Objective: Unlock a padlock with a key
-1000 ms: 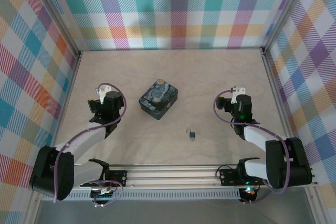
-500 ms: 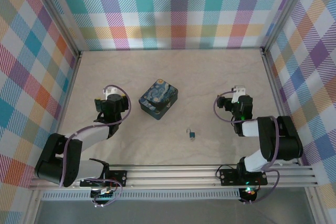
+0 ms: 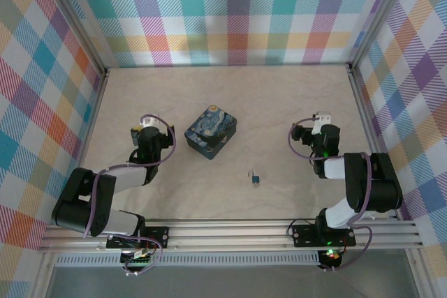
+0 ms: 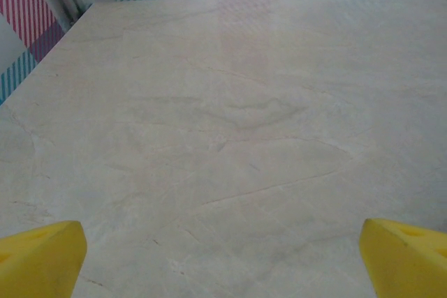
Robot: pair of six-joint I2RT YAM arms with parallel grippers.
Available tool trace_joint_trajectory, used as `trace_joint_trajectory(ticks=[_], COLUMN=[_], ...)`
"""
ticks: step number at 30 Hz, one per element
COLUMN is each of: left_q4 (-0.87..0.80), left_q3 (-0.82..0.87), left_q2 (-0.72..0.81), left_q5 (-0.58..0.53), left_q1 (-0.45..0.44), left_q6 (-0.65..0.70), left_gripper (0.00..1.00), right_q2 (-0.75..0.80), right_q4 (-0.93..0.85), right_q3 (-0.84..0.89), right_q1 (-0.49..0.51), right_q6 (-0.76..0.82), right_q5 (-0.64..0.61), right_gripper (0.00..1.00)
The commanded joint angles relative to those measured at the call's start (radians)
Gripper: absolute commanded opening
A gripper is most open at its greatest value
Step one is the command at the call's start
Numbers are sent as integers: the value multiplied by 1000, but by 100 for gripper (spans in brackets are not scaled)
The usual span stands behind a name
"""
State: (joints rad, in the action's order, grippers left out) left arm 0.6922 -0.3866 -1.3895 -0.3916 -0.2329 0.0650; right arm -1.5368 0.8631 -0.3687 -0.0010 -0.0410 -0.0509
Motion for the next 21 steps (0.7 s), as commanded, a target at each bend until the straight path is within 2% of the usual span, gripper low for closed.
trace_joint_trajectory(ticks=[1,6,11,14,16,21], left_q4=[194,267,310,248,147,144], left_q3=[59,72,73,42,-14,-17], left_q2=[-57,-116,-165,-167,-171,-174], left_q5=[110,178,198,198,214,228], left_q1=[65,100,117,138,164,167], left_q6=[3,-9,-23,-48,-73,-69], left_gripper=[100,100,100,100,100,100], right_q2=[3,4,3,3,3,4], right_q4=[8,8,7,6,5,10], right_q3=[-19,-18,-19,-20,-21,-18], right_q1=[-5,-6,-5,-6,-5,-5], right_q6=[-10,-10,-10,-10,-10,-9], right_q5=[18,17,18,19,18,18], right_gripper=[100,100,100,100,100,100])
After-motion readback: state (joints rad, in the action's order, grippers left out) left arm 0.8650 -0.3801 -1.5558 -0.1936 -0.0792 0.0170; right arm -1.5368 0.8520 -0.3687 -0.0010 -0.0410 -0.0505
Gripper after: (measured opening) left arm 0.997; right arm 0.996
